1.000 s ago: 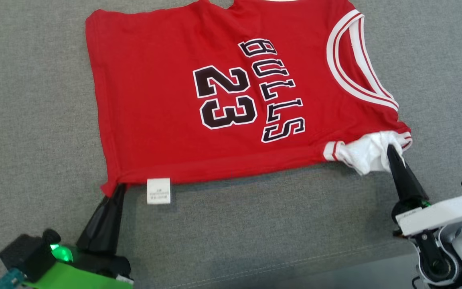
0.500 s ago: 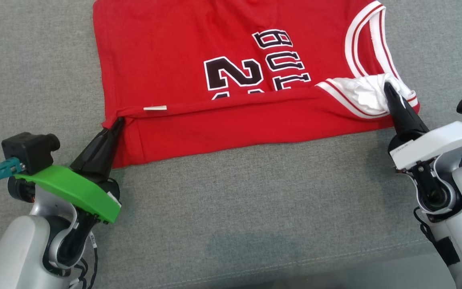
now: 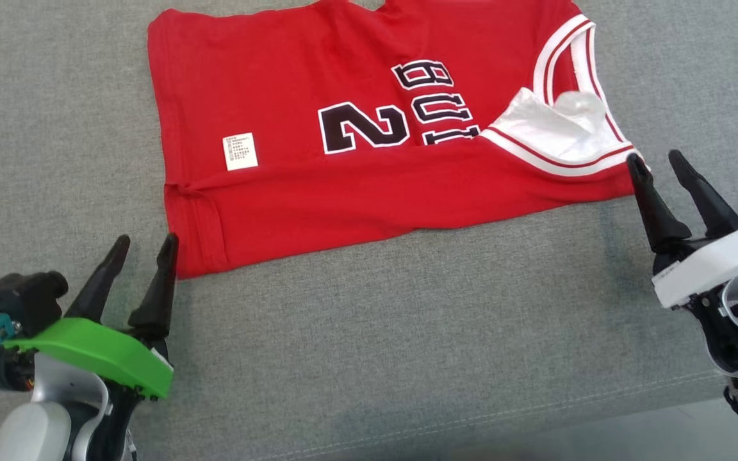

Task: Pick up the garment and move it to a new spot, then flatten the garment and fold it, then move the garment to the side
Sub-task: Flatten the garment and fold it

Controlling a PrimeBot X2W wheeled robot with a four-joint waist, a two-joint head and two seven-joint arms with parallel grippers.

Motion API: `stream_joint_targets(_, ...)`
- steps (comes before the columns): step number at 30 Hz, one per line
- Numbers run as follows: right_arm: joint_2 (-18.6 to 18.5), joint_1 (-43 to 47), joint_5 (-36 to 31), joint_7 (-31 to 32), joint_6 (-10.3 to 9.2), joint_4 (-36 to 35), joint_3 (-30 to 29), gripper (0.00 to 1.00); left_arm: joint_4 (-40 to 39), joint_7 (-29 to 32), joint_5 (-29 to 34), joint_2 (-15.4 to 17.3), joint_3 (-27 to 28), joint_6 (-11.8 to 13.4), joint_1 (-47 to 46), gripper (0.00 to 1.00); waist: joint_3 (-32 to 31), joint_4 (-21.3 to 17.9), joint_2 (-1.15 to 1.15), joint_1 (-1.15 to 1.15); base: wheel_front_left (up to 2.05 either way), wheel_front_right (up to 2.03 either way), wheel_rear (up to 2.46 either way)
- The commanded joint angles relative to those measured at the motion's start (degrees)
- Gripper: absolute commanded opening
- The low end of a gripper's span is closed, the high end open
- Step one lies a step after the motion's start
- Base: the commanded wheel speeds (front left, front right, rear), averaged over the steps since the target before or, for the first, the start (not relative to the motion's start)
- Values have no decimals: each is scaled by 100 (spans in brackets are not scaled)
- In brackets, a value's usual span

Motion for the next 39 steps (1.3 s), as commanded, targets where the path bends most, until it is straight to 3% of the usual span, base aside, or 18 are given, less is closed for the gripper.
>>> stream_joint_targets(1,-119,138,-272,186,0,-108,-57,100,-154,67,-43,40,0,76,178,100,-23,-30,0,0,0,0,0)
stream_joint_targets(5,-135,253,-715,831,0,-279,-259,100,-338,310,-99,51,-61,200,314,100,61,-27,0,0,0,0,0)
stream_joint_targets(9,24,80,-1025,1341,0,-247,-343,100,-201,607,-302,-53,-199,141,113,100,214,26,0,0,0,0,0)
stream_joint_targets(23,268,-338,-1471,1921,-2,387,-793,100,592,980,-352,-138,-523,-59,-393,97,398,176,0,0,0,0,0)
stream_joint_targets(24,310,-357,-1446,1979,-3,445,-777,100,616,1029,-347,-117,-577,-106,-391,40,400,170,0,0,0,0,0)
stream_joint_targets(25,340,-382,-1420,2038,-3,513,-765,100,636,1056,-378,-122,-615,-150,-387,0,401,166,0,0,0,0,0)
stream_joint_targets(29,374,-465,-1242,2179,-3,732,-619,100,667,1120,-482,-145,-690,-295,-400,0,386,177,0,0,0,0,0)
stream_joint_targets(30,381,-488,-1170,2107,-3,757,-643,44,675,1119,-495,-146,-675,-300,-420,0,377,187,0,0,0,0,0)
stream_joint_targets(31,346,-505,-1013,2042,-4,776,-658,0,676,1148,-536,-109,-669,-302,-412,0,334,200,0,0,0,0,0)
stream_joint_targets(39,-133,-22,-290,1953,-6,325,-918,0,352,1205,-623,157,-508,-248,-86,0,-41,234,0,0,0,0,0)
